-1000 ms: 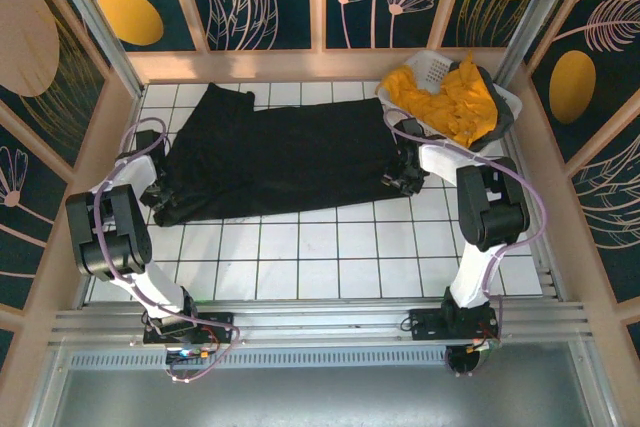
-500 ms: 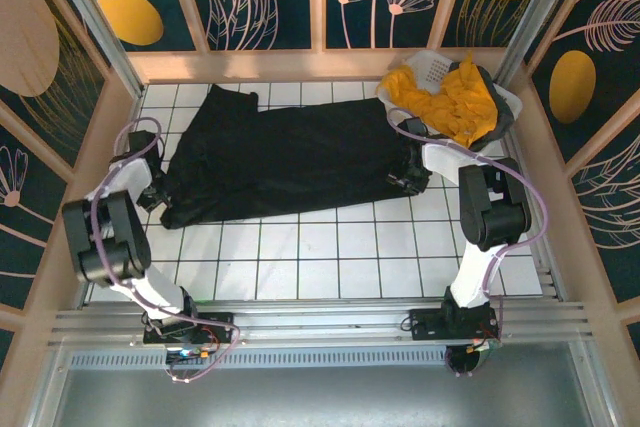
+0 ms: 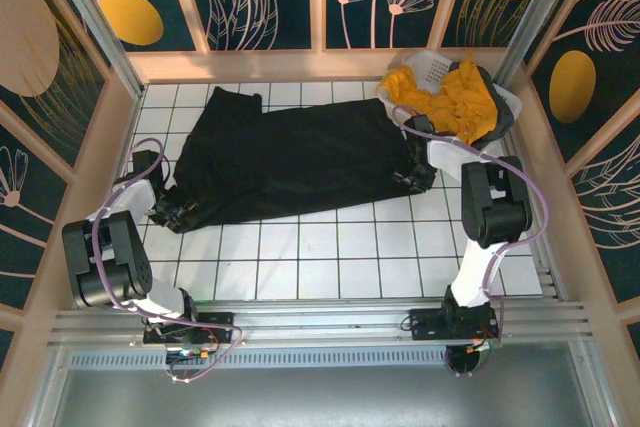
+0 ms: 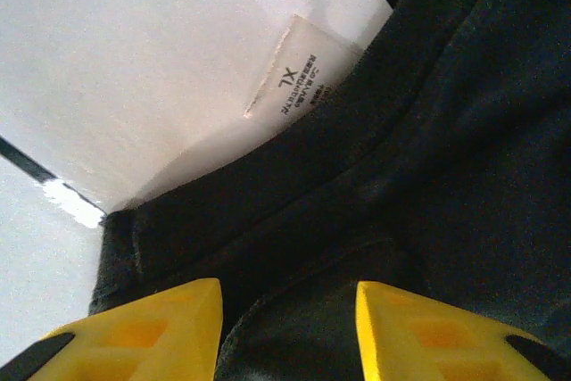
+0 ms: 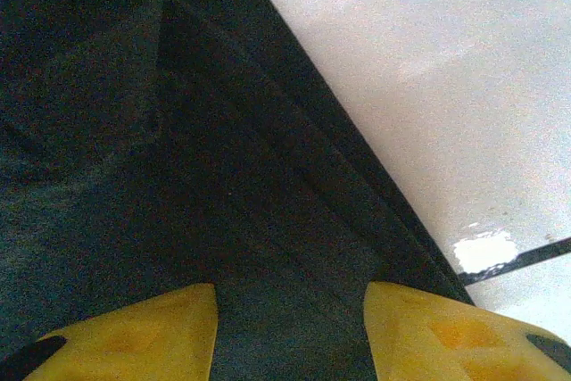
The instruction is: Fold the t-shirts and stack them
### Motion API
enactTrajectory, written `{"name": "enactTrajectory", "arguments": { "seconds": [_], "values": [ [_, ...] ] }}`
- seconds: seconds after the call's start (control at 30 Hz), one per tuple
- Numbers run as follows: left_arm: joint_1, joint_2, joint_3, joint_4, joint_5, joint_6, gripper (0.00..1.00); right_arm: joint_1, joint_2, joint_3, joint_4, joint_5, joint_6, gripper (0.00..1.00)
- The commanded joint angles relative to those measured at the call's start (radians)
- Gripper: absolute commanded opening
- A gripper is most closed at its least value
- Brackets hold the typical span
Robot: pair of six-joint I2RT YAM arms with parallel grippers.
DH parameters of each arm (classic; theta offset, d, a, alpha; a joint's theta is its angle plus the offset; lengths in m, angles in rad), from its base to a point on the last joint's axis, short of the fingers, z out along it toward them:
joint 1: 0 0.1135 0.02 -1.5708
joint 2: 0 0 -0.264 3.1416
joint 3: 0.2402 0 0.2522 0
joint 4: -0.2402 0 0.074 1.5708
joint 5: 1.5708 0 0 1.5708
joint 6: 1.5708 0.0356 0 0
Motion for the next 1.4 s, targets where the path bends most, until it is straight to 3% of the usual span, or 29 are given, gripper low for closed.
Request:
{"name": "enactTrajectory", "arguments": {
  "seconds": [0.0, 0.23, 0.37, 0.43, 0.8, 1.03, 1.13, 1.23, 1.37],
  "values": [
    [-0.003, 0.021, -0.018, 0.021, 0.043, 0.041, 0.43, -0.022, 0.042, 0.000, -0.058, 0.024, -0.027, 0.49],
    [-0.003, 0.029, -0.049, 0.039, 0.038, 0.068, 0.33, -0.023, 0.043, -0.004, -0.056, 0.016, -0.014, 0.49],
    [-0.003, 0.024, -0.040, 0.044, 0.013, 0.064, 0.04, -0.020, 0.042, -0.005, -0.062, 0.023, -0.010, 0.49],
    [-0.003, 0.019, -0.027, 0.032, -0.017, 0.064, 0.00, -0.023, 0.042, -0.006, -0.064, 0.030, -0.008, 0.49],
    [-0.003, 0.040, 0.069, -0.091, -0.222, 0.110, 0.00, -0.033, 0.052, -0.008, -0.067, 0.060, -0.019, 0.49],
    [-0.003, 0.108, 0.122, -0.123, -0.236, 0.151, 0.00, -0.035, 0.062, 0.004, -0.066, 0.055, -0.025, 0.49],
    [-0.003, 0.119, 0.133, -0.152, -0.303, 0.150, 0.09, -0.035, 0.055, 0.012, -0.070, 0.047, -0.025, 0.50],
    [-0.003, 0.070, 0.150, -0.172, -0.354, 0.133, 0.30, -0.030, 0.025, 0.018, -0.073, 0.034, -0.029, 0.53],
    [-0.016, -0.039, 0.184, -0.215, -0.328, 0.065, 0.38, -0.021, -0.024, 0.033, -0.087, 0.021, -0.036, 0.56]
  ]
}}
